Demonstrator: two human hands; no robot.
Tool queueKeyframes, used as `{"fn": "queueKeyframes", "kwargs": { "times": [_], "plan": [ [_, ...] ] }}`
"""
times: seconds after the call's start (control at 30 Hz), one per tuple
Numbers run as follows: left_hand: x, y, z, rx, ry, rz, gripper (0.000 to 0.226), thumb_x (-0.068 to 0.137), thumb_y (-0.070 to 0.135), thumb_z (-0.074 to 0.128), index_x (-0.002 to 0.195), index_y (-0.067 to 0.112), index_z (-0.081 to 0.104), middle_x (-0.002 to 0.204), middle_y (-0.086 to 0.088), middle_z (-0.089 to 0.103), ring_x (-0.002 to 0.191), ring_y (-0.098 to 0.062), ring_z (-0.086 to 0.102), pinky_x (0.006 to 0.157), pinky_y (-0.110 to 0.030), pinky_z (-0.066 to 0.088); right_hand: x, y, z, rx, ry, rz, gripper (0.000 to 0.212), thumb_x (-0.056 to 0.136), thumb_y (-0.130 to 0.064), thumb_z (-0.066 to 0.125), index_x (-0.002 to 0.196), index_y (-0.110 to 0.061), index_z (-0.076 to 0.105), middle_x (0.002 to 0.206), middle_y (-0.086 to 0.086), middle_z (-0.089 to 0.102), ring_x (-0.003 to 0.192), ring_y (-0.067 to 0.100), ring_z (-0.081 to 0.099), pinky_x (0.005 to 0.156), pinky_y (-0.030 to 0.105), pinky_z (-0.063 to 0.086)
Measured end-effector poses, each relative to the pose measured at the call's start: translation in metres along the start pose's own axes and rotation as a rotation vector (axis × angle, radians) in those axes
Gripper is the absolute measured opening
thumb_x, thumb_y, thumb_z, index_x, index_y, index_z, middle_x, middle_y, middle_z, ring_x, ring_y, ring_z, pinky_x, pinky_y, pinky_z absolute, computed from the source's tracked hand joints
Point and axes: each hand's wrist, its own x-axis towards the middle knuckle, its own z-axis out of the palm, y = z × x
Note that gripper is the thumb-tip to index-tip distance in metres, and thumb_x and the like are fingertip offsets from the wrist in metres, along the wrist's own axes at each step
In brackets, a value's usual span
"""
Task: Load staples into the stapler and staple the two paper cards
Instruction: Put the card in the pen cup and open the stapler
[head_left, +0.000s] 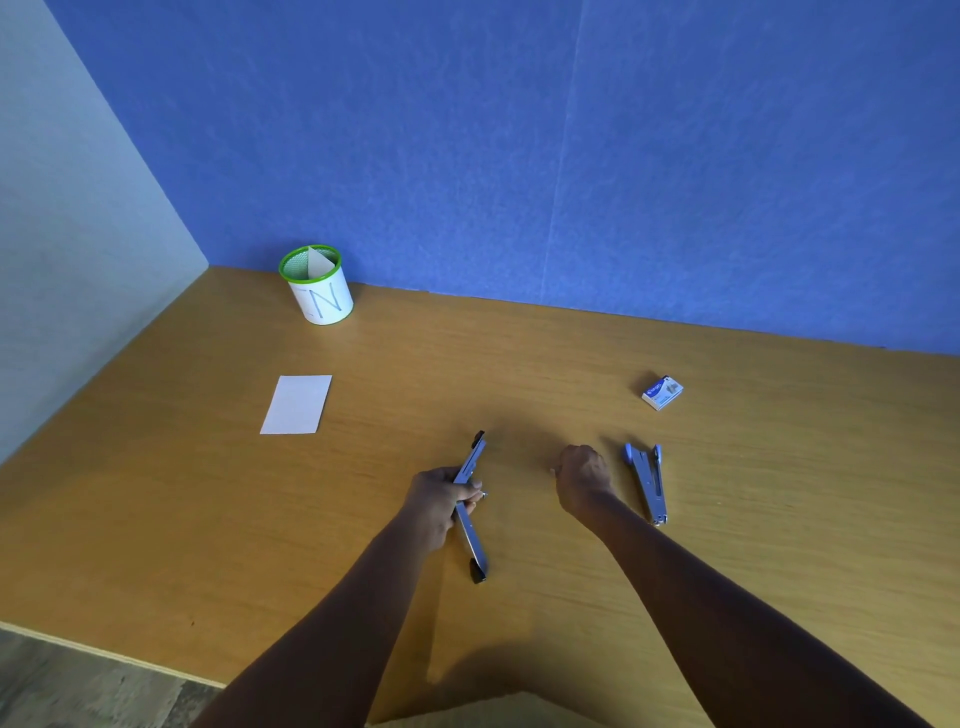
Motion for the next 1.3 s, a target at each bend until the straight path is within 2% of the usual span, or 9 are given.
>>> {"fn": "queueKeyframes", "kwargs": {
  "times": [0.17,0.3,0.43,0.63,0.73,0.9,1.07,1.17,1.3],
  "plan": [
    [-0.001,0.000,0.001,-0.017,0.013,0.000,0.008,0.091,-0.005,0.052,0.089,-0.003,0.060,0.074,-0.010,0.060,0.068,-0.015,0.059,0.064,-0.022,0.048,0.003,0.004,-0.010,0.398,-0.027,0.121,0.017,0.093,-0.016,0.052,0.092,-0.003,0.063,0.085,0.011,0.054,0.074,0.019,0.048,0.057,0.022,0.035],
    [0.000,0.001,0.003,-0.081,0.021,-0.021,0.017,0.093,-0.002,0.049,0.080,0.001,0.059,0.077,-0.012,0.061,0.068,-0.018,0.061,0.063,-0.024,0.048,0.007,0.007,-0.013,0.899,-0.040,0.287,0.020,0.090,-0.010,0.055,0.071,-0.007,0.059,0.083,0.011,0.059,0.076,0.019,0.055,0.076,0.033,0.049],
    [-0.002,0.003,0.005,-0.134,0.011,-0.044,0.018,0.095,0.000,0.046,0.081,-0.001,0.058,0.078,-0.014,0.061,0.068,-0.020,0.059,0.063,-0.025,0.048,0.000,0.003,-0.018,1.230,-0.123,0.318,0.019,0.090,-0.001,0.052,0.073,-0.004,0.056,0.075,0.009,0.058,0.070,0.014,0.057,0.069,0.023,0.049],
    [-0.010,0.008,0.003,-0.240,-0.052,-0.087,0.029,0.100,0.010,0.039,0.080,-0.003,0.057,0.077,-0.013,0.058,0.067,-0.017,0.054,0.062,-0.026,0.046,-0.007,-0.005,-0.021,1.317,-0.144,0.301,0.013,0.085,0.002,0.059,0.073,-0.004,0.056,0.075,0.010,0.061,0.067,0.015,0.059,0.061,0.020,0.053],
    [-0.015,0.012,0.002,-0.312,-0.075,-0.118,0.032,0.100,0.014,0.039,0.080,-0.004,0.058,0.074,-0.012,0.058,0.064,-0.015,0.053,0.052,-0.023,0.048,-0.012,-0.012,-0.023,1.345,-0.213,0.262,0.014,0.086,0.005,0.056,0.074,-0.004,0.056,0.075,0.010,0.058,0.068,0.015,0.057,0.063,0.021,0.053],
    [-0.014,0.011,-0.001,-0.405,-0.066,-0.100,0.036,0.102,0.018,0.036,0.082,-0.001,0.060,0.046,-0.005,0.060,0.036,-0.010,0.049,0.035,-0.014,0.039,-0.024,-0.025,-0.022,1.338,-0.356,0.241,0.022,0.088,0.004,0.043,0.078,-0.001,0.062,0.074,0.008,0.055,0.066,0.014,0.052,0.064,0.022,0.050],
    [-0.013,0.011,-0.002,-0.506,-0.092,-0.119,0.035,0.102,0.019,0.035,0.085,-0.002,0.059,0.047,-0.007,0.058,0.050,-0.013,0.043,0.034,-0.013,0.039,-0.039,-0.039,-0.017,1.072,-0.419,0.116,0.017,0.086,0.000,0.050,0.075,-0.005,0.062,0.065,0.003,0.050,0.057,0.011,0.043,0.054,0.021,0.038],
    [-0.013,0.011,-0.001,-0.529,-0.070,-0.126,0.031,0.101,0.017,0.036,0.088,-0.002,0.057,0.064,-0.010,0.049,0.054,-0.015,0.040,0.034,-0.014,0.040,-0.044,-0.045,-0.010,0.873,-0.390,-0.024,0.013,0.084,-0.005,0.062,0.075,-0.014,0.065,0.068,-0.001,0.052,0.056,0.008,0.040,0.052,0.021,0.034],
    [-0.011,0.011,-0.001,-0.512,-0.098,-0.110,0.034,0.102,0.017,0.034,0.082,-0.001,0.055,0.045,-0.005,0.055,0.033,-0.009,0.045,0.033,-0.013,0.037,-0.045,-0.050,-0.006,0.671,-0.219,-0.160,0.011,0.078,-0.016,0.073,0.088,-0.012,0.071,0.055,-0.005,0.038,0.045,0.004,0.031,0.045,0.015,0.027]
  ]
}}
